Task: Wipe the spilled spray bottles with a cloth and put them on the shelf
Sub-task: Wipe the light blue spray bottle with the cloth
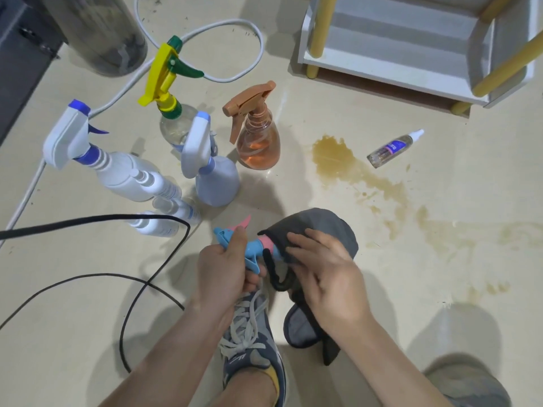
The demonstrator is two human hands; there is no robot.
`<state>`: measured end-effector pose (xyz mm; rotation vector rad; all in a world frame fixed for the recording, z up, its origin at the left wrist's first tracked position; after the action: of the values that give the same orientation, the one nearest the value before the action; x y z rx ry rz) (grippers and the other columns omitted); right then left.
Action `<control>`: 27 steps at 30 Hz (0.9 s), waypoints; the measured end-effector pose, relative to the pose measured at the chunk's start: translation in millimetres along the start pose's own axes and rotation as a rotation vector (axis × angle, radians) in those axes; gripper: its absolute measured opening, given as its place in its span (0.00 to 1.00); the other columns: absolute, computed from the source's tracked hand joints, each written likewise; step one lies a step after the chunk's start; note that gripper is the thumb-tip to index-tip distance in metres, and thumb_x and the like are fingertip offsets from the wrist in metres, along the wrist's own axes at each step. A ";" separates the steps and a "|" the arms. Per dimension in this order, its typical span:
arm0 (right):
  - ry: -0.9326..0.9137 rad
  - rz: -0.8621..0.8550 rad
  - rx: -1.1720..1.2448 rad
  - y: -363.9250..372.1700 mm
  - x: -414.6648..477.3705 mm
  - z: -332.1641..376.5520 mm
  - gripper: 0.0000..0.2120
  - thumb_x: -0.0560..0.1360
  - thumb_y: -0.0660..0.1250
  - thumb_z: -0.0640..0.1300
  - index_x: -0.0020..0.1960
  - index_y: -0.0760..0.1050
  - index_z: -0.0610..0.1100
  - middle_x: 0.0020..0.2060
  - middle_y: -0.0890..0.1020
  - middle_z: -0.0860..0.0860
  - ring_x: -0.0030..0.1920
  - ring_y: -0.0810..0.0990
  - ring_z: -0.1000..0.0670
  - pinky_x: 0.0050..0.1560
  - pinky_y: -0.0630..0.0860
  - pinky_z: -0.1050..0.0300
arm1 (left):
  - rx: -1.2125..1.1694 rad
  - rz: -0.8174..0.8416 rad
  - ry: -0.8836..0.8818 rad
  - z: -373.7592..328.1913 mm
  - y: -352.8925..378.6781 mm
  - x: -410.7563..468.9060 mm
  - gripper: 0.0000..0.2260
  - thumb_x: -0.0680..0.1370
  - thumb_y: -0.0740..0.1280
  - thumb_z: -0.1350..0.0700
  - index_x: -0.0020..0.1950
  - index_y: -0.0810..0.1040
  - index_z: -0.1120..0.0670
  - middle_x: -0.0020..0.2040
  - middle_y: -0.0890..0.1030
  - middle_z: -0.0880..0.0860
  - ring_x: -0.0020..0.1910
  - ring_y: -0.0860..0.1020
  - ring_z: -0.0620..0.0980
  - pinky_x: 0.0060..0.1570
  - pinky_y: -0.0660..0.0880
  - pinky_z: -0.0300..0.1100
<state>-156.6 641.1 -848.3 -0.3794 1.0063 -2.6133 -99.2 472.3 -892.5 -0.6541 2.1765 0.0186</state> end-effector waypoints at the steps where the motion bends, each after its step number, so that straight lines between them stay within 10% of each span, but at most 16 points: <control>1: 0.081 -0.015 0.043 -8.3 4.2 -6.7 0.10 0.75 0.65 0.40 0.52 0.84 0.44 0.53 0.84 0.54 0.58 0.78 0.51 0.59 0.74 0.55 | 0.014 0.005 0.008 0.2 0.4 -0.7 0.22 0.82 0.60 0.46 0.40 0.79 0.63 0.27 0.80 0.58 0.22 0.71 0.49 0.25 0.70 0.38; 9: 0.437 0.208 0.088 -16.9 21.6 -25.3 0.10 0.76 0.62 0.43 0.50 0.79 0.55 0.33 0.80 0.60 0.37 0.77 0.52 0.39 0.73 0.54 | 0.139 0.019 0.088 -8.7 2.8 -3.8 0.21 0.81 0.61 0.46 0.39 0.78 0.61 0.27 0.81 0.57 0.22 0.73 0.49 0.30 0.73 0.43; 20: 0.460 0.158 0.095 -3.4 23.0 -27.4 0.08 0.70 0.72 0.44 0.46 0.77 0.52 0.43 0.79 0.50 0.42 0.77 0.50 0.43 0.76 0.49 | 0.278 0.023 0.201 -21.1 5.9 -10.6 0.21 0.81 0.62 0.45 0.36 0.80 0.60 0.27 0.81 0.54 0.22 0.76 0.46 0.26 0.74 0.38; 27: 0.473 0.136 0.259 0.9 19.8 -23.2 0.12 0.71 0.75 0.41 0.52 0.80 0.51 0.48 0.77 0.49 0.50 0.74 0.62 0.44 0.68 0.75 | 0.281 0.011 0.213 -22.1 5.2 -10.2 0.21 0.80 0.62 0.45 0.37 0.80 0.60 0.27 0.82 0.54 0.21 0.75 0.45 0.24 0.73 0.36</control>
<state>-182.8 646.9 -862.9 0.3718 0.7681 -2.7148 -112.5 476.2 -871.8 -0.5012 2.3276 -0.3602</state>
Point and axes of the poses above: each hand's wrist, its own x-axis towards the middle knuckle, its own y-axis out of the palm, z = x × y, the point moved 10 cm from there along x, towards the middle knuckle
